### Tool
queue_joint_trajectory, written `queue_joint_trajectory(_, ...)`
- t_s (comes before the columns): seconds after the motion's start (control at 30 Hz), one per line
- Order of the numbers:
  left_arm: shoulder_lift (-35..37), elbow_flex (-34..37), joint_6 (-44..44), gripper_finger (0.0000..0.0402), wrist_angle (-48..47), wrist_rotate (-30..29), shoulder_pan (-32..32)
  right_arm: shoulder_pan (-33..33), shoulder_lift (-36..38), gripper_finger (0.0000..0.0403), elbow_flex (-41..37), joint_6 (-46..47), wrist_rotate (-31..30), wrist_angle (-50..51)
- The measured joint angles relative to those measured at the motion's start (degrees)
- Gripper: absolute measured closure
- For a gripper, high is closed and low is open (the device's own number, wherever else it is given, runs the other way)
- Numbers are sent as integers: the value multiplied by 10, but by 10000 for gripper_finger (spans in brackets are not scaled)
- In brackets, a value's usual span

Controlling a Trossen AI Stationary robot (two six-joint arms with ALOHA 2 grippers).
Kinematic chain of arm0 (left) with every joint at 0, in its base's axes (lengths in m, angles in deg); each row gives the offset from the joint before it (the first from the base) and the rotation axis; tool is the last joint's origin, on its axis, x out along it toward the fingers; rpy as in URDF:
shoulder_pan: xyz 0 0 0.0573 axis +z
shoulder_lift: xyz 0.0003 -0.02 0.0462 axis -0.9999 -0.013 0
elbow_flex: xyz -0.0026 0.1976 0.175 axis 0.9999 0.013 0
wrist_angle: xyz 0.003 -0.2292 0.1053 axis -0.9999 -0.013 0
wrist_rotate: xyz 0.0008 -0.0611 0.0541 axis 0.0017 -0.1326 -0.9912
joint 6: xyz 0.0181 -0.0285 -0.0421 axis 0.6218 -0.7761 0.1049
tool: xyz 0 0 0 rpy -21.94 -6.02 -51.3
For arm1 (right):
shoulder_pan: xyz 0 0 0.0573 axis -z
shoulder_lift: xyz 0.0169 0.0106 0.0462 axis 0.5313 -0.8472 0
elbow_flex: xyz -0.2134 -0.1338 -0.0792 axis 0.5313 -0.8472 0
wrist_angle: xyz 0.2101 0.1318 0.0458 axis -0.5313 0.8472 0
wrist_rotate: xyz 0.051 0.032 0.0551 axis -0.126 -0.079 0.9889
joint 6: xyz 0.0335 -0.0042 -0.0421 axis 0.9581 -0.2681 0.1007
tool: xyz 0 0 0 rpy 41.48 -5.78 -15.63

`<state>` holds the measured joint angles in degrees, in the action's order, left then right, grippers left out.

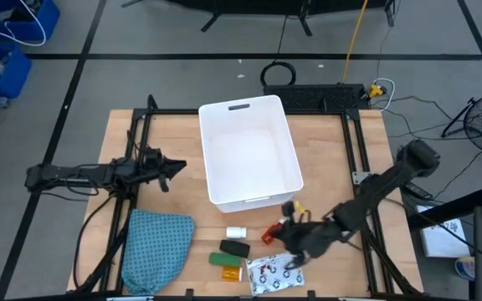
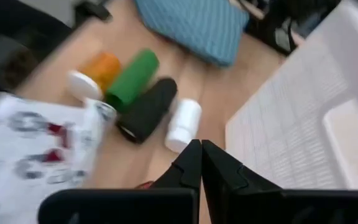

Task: Pick & place medical supplies in basket/bin
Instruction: Adjust the white bin

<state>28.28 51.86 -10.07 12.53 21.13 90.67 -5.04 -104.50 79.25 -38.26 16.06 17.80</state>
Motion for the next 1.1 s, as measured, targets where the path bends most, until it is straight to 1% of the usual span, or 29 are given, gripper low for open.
queue_joint_trajectory(0.27, -68, 0, -9, 350, 72, -88, 0, 66, -83, 403, 0, -44, 0, -104)
queue_joint_trajectory(0.5, -121, 0, -13, 350, 104, -117, 1, 134, -116, 403, 0, -113, 4, -183)
queue_joint_trajectory(0.67, -143, 0, -17, 350, 108, -140, 1, 175, -130, 403, 0, -118, 84, -220)
queue_joint_trajectory(0.73, -148, 0, -23, 350, 108, -148, 1, 176, -130, 403, 0, -129, 86, -214)
queue_joint_trajectory(0.8, -153, 0, -24, 350, 108, -148, 1, 164, -116, 403, 0, -148, 73, -206)
queue_joint_trajectory(0.93, -156, 0, -24, 350, 105, -130, 1, 120, -56, 403, 0, -169, 70, -180)
queue_joint_trajectory(0.97, -156, 0, -22, 350, 103, -124, 1, 105, -36, 403, 0, -171, 52, -169)
queue_joint_trajectory(1.0, -156, 0, -19, 350, 103, -119, 1, 90, -17, 403, 0, -170, 21, -154)
queue_joint_trajectory(1.1, -156, 0, -17, 350, 103, -110, 1, 40, 47, 403, 0, -170, -121, -89)
